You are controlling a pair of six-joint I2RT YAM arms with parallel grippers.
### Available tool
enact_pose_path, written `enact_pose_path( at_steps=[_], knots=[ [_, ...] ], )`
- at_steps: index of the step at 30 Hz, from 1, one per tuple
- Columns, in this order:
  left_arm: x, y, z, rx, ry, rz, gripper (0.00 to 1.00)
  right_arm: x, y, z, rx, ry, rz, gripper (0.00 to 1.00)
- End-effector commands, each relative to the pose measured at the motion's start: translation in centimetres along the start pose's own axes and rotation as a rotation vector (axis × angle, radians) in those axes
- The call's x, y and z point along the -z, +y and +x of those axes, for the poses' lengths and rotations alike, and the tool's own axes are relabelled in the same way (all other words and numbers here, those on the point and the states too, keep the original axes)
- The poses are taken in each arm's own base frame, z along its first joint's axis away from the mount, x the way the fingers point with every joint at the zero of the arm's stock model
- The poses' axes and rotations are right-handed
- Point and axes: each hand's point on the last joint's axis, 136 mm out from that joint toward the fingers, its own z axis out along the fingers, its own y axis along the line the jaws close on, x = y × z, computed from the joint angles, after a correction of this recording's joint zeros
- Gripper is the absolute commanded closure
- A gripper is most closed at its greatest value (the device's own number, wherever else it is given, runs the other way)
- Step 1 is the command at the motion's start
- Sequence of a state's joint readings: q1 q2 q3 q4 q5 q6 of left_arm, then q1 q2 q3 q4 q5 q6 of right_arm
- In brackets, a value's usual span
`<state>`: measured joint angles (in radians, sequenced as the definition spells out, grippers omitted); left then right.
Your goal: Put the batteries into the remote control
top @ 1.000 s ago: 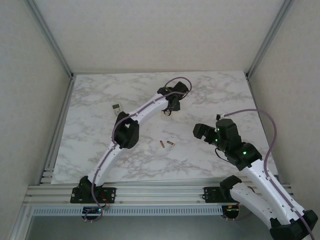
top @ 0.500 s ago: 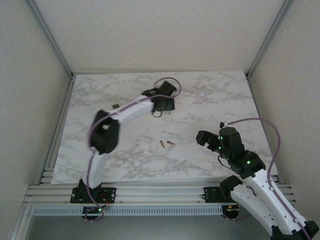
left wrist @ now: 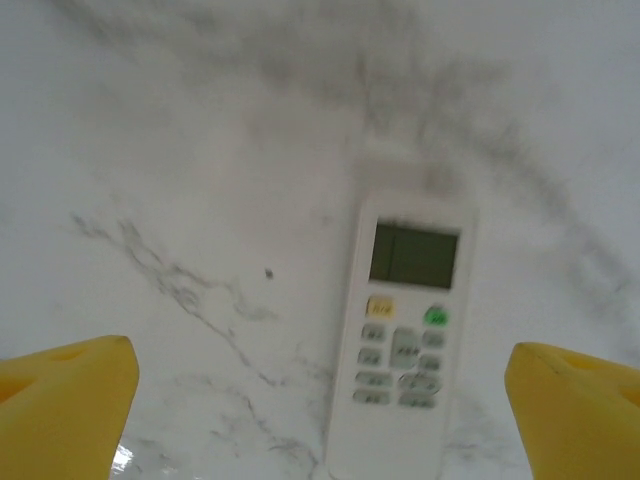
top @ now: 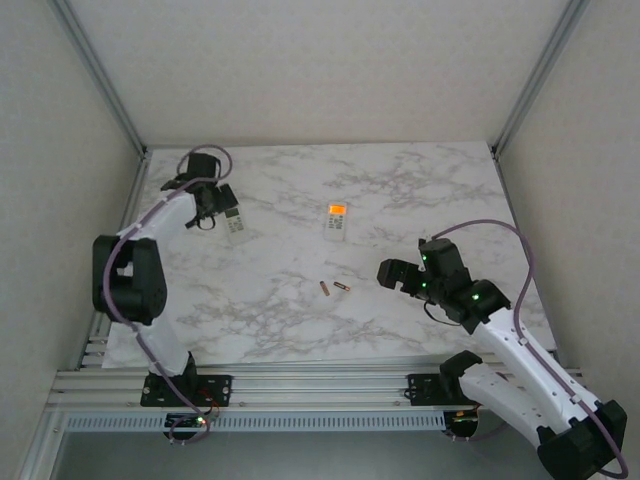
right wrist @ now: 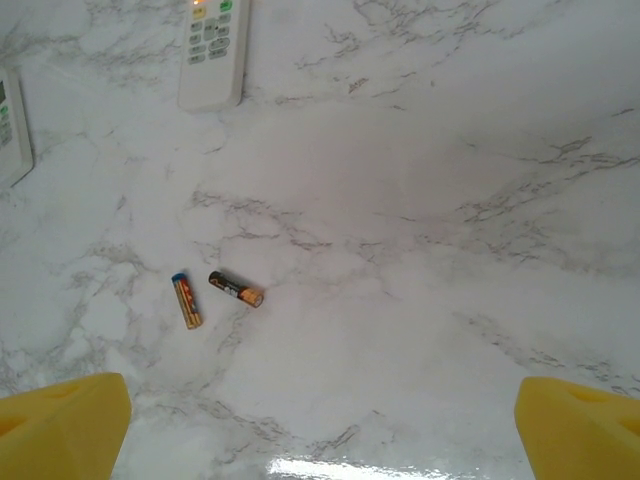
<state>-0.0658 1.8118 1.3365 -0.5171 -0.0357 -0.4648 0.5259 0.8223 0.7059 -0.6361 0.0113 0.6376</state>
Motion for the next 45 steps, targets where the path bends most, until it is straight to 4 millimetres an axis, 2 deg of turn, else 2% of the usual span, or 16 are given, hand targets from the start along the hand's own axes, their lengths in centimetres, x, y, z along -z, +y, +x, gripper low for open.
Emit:
enact_pose_path(
  at_steps=[1, 6, 9, 12, 16, 21, 27, 31, 35, 37, 41, 43, 45],
  knots=[
    [-1.9, -1.5, 2.3, -0.072, 0.117, 0.069, 0.05, 0.2, 0.8, -0.4, 0.034, 0.006, -0.02, 0.01],
    [-5.2, -1.8, 3.4, -0.085, 0.18, 0.023, 0.06, 0.3, 0.1, 0.0, 0.042, 0.019, 0.004, 0.01],
    [-6.5, -1.8, 3.8, -0.106, 0.207, -0.009, 0.09, 0.5, -0.4, 0.1, 0.046, 0.007, 0.027, 0.01],
    [-7.1, -2.5, 4.4, -0.138, 0.229, -0.006, 0.11, 0.6, -0.7, 0.0, 0.049, -0.006, 0.04, 0.01],
    [-7.4, -3.2, 4.6, -0.17, 0.227, -0.031, 0.16, 0.4, -0.7, -0.1, 0.05, -0.001, 0.044, 0.01],
    [-7.5, -3.7, 4.5, -0.176, 0.226, -0.033, 0.15, 0.1, -0.6, -0.1, 0.047, 0.01, 0.046, 0.01],
    [-5.9, -4.7, 3.9, -0.182, 0.185, 0.002, 0.13, -0.1, -0.7, 0.1, 0.049, 0.02, 0.05, 0.01],
    [-6.7, -5.0, 4.1, -0.189, 0.194, 0.009, 0.27, 0.0, -0.5, 0.0, 0.043, 0.021, 0.044, 0.01],
    [-7.3, -5.5, 4.5, -0.186, 0.219, 0.018, 0.57, 0.1, -0.7, 0.1, 0.043, 0.025, 0.054, 0.01],
    [-6.8, -5.8, 4.3, -0.188, 0.209, 0.024, 0.64, 0.1, -0.8, 0.2, 0.041, 0.028, 0.058, 0.01],
    [-4.2, -6.4, 3.6, -0.21, 0.166, 0.028, 0.74, 0.1, -0.1, 0.1, 0.046, 0.032, 0.024, 0.01],
    [-2.3, -7.3, 3.8, -0.21, 0.142, 0.067, 0.78, 0.1, 1.2, -0.3, 0.062, 0.023, -0.039, 0.01],
    [-0.2, -8.7, 4.6, -0.172, 0.132, 0.137, 0.82, 0.3, 3.3, -1.1, 0.086, -0.013, -0.133, 0.01]
  ],
)
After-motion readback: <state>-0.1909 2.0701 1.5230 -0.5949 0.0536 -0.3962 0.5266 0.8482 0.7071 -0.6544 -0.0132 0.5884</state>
